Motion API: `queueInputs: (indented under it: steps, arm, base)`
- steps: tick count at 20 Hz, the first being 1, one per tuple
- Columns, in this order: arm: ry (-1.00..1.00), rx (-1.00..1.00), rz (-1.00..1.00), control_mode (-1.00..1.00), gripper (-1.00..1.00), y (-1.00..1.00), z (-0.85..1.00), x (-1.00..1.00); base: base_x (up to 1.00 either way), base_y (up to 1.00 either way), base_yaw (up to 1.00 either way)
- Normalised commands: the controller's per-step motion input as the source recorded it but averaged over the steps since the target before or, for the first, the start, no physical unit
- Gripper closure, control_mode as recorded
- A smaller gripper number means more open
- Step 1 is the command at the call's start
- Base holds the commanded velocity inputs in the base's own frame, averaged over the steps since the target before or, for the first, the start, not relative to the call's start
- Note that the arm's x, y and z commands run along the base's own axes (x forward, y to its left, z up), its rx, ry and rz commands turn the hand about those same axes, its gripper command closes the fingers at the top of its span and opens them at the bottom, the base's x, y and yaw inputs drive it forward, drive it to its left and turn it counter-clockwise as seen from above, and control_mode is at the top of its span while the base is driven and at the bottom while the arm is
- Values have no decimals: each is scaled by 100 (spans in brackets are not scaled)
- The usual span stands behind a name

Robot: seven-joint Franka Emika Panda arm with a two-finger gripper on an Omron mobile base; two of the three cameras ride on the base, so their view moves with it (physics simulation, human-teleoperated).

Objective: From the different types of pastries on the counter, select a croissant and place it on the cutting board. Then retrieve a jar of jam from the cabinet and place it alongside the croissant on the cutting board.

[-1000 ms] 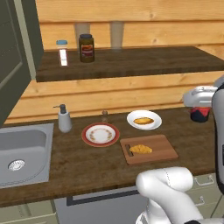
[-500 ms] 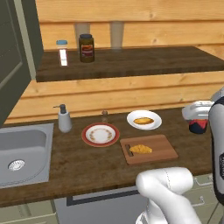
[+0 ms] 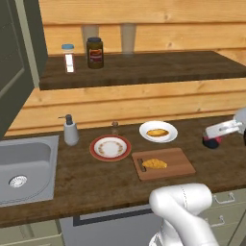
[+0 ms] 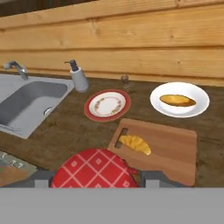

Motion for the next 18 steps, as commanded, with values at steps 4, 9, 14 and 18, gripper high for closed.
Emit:
queueInputs:
  steps: [4,9,14,18]
  arm:
    - [-5,12,37,-100,100,-4,-1,49]
    - [-3,10,39,-100,100,0,-14,48]
    - [-11,6,39,-100,100,0,-18,27]
    - [-17,0,30,-100,100,0,-18,27]
  base:
    - [0,0,0]
    - [0,0,0]
    - [0,0,0]
    - [0,0,0]
